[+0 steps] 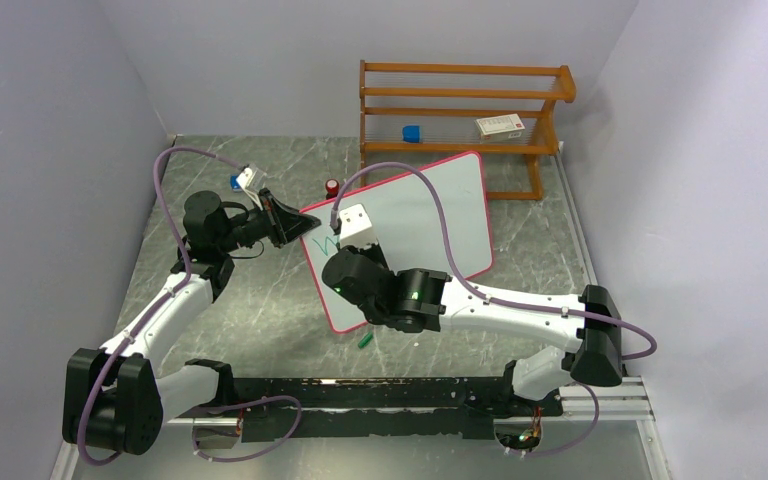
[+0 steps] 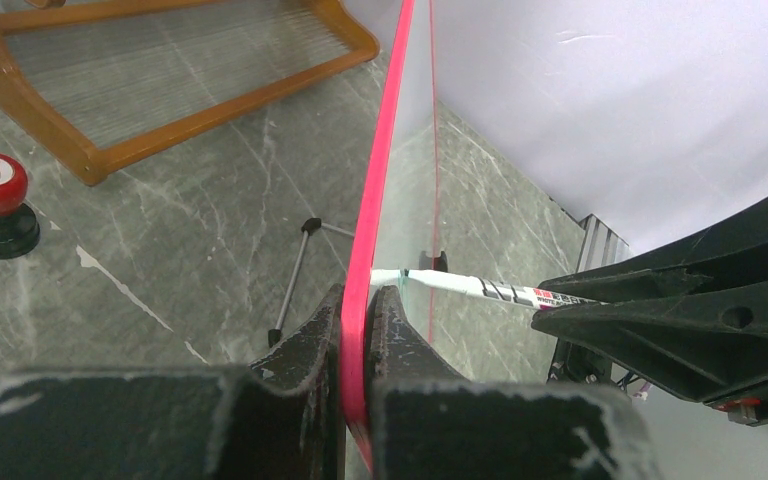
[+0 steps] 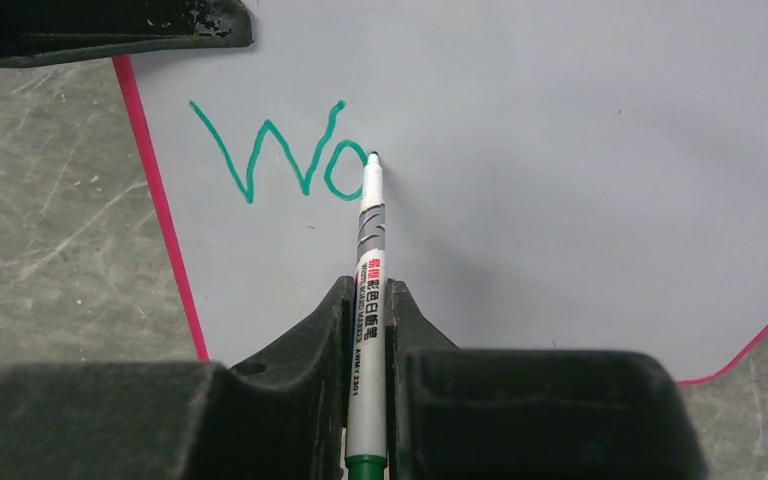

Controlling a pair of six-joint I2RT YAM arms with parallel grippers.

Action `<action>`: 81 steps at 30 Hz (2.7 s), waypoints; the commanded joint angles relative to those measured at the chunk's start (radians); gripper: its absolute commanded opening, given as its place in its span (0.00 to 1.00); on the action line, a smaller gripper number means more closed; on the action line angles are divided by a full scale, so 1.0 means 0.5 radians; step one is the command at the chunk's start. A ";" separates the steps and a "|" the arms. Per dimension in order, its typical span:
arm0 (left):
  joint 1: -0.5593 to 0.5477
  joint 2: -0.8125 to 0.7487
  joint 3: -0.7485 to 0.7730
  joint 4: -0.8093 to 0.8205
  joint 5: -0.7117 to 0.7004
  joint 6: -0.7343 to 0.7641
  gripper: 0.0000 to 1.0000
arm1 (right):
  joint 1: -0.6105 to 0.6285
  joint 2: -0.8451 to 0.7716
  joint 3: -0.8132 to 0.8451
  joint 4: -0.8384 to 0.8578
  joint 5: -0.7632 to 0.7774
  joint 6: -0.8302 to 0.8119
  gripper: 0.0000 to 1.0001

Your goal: Write a sentence on the whiteboard

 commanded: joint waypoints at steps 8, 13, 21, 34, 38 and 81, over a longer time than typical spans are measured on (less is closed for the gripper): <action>-0.042 0.067 -0.051 -0.266 -0.110 0.387 0.05 | -0.040 -0.012 -0.048 0.019 -0.014 0.056 0.00; -0.042 0.067 -0.048 -0.278 -0.118 0.391 0.05 | -0.040 -0.008 -0.060 -0.031 -0.045 0.078 0.00; -0.042 0.068 -0.049 -0.276 -0.119 0.389 0.05 | -0.041 -0.013 -0.085 -0.086 -0.081 0.128 0.00; -0.042 0.068 -0.050 -0.275 -0.118 0.389 0.05 | -0.037 -0.012 -0.107 -0.149 -0.092 0.164 0.00; -0.042 0.069 -0.049 -0.275 -0.121 0.391 0.05 | -0.040 -0.021 -0.116 -0.164 -0.065 0.179 0.00; -0.042 0.080 -0.042 -0.297 -0.127 0.403 0.05 | -0.096 -0.170 -0.167 0.125 -0.104 -0.001 0.00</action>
